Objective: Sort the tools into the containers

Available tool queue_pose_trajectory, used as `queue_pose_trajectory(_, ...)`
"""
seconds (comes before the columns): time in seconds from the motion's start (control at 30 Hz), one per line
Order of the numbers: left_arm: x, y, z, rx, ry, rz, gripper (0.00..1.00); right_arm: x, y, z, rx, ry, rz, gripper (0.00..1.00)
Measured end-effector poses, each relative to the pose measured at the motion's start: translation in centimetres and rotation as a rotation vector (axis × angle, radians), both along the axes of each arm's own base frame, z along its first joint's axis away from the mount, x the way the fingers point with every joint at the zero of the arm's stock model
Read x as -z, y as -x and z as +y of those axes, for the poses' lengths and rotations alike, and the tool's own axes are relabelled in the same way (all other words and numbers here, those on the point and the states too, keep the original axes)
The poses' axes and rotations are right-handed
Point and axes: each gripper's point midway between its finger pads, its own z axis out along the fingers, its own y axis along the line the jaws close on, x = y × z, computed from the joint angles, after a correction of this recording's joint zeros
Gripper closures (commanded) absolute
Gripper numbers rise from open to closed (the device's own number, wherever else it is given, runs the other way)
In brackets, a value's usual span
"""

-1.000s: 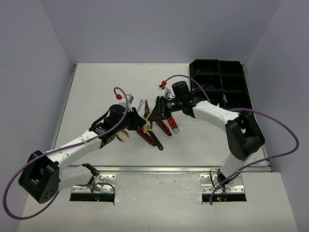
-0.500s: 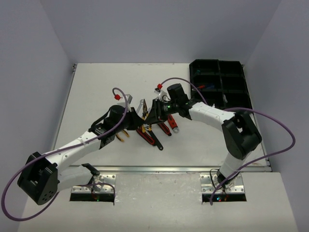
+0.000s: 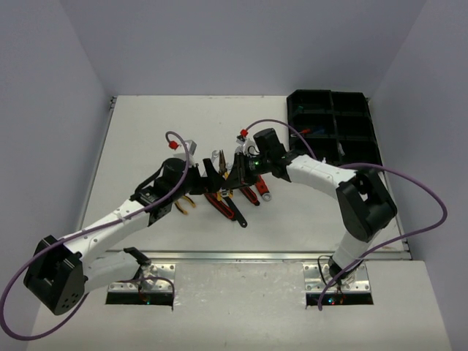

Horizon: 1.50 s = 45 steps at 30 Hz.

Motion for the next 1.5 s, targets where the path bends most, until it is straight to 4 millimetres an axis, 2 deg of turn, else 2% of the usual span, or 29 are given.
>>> queue_pose_trajectory(0.13,-2.3,-0.3,0.4,-0.03,0.004,-0.048,0.0,0.3,-0.6,-0.9,0.047,0.024,-0.019,1.0)
queue_pose_trajectory(0.3,-3.7,-0.7,2.6,-0.14,-0.046,-0.061,0.0,-0.9,-2.1,-4.3,0.157,0.035,-0.056,1.0)
queue_pose_trajectory(0.43,-4.6,0.0,4.7,-0.21,-0.097,-0.055,0.0,-2.2,-4.7,-8.5,0.277,0.089,-0.135,1.0)
queue_pose_trajectory(0.57,-6.3,1.0,5.8,-0.224,-0.109,-0.058,0.0,-2.6,-7.3,-13.2,0.38,0.202,-0.208,1.0)
queue_pose_trajectory(0.73,-9.1,2.8,7.1,-0.221,-0.106,-0.097,0.0,-2.4,-9.4,-20.5,0.577,0.313,-0.193,1.0)
queue_pose_trajectory(0.8,-9.6,3.3,7.9,-0.232,-0.122,-0.112,0.0,-2.6,-10.1,-23.4,0.68,0.348,-0.18,1.0)
queue_pose_trajectory(0.87,-9.6,3.6,8.6,-0.245,-0.142,-0.12,0.0,-2.7,-10.4,-25.3,0.762,0.372,-0.164,1.0)
queue_pose_trajectory(1.0,-7.8,4.0,9.4,-0.25,-0.196,-0.097,0.0,-2.4,-10.5,-26.9,0.909,0.397,-0.109,1.0)
queue_pose_trajectory(1.27,-6.0,4.2,9.1,-0.208,-0.24,-0.058,0.0,-1.0,-10.5,-28.8,1.237,0.389,0.127,1.0)
queue_pose_trajectory(1.5,-5.8,4.4,8.8,-0.189,-0.235,-0.056,0.0,-1.5,-13.9,-29.3,1.428,0.309,0.273,1.0)
